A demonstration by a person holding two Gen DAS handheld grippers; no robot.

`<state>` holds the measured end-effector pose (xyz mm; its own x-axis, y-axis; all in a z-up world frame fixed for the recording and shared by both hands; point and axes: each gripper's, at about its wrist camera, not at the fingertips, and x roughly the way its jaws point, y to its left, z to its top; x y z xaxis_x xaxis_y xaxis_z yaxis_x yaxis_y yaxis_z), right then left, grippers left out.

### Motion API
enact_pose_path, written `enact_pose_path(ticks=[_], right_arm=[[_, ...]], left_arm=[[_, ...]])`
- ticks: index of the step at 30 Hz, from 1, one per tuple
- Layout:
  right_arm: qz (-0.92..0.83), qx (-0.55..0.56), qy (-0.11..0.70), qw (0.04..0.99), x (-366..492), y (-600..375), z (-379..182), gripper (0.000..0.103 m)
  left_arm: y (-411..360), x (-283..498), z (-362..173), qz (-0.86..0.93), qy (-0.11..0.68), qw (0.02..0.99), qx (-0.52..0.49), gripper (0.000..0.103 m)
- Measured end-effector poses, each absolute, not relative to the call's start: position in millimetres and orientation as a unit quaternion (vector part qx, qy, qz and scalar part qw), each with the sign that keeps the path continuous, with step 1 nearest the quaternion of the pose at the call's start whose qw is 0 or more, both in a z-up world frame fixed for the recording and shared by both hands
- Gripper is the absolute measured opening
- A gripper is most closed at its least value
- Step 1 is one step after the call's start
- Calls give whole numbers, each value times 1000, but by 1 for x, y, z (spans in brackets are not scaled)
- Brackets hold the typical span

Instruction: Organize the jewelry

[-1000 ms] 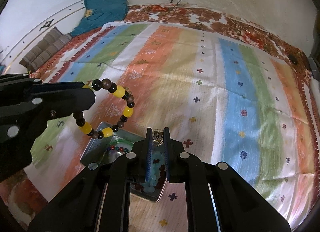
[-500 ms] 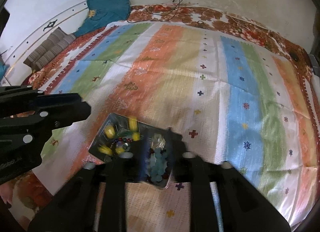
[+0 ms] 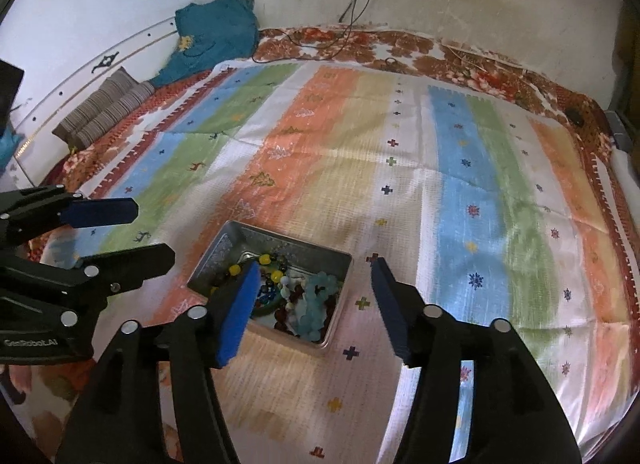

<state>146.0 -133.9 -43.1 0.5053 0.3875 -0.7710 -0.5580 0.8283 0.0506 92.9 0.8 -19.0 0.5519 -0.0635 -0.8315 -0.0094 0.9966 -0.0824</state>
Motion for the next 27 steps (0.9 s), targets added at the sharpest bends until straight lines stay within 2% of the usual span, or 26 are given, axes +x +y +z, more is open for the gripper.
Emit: enact_pose_path(ticks=[6, 11, 27], right_arm=[[279, -107, 408, 863, 135, -138, -42, 70], [282, -107, 399, 866, 126, -142, -39, 76], [294, -112, 378, 871, 97, -155, -34, 87]], left_arm=[[-1, 77, -16, -12, 461, 887, -41, 87], [-4, 62, -15, -5, 450, 892, -38, 96], [-6, 34, -14, 21, 410, 912, -26, 97]])
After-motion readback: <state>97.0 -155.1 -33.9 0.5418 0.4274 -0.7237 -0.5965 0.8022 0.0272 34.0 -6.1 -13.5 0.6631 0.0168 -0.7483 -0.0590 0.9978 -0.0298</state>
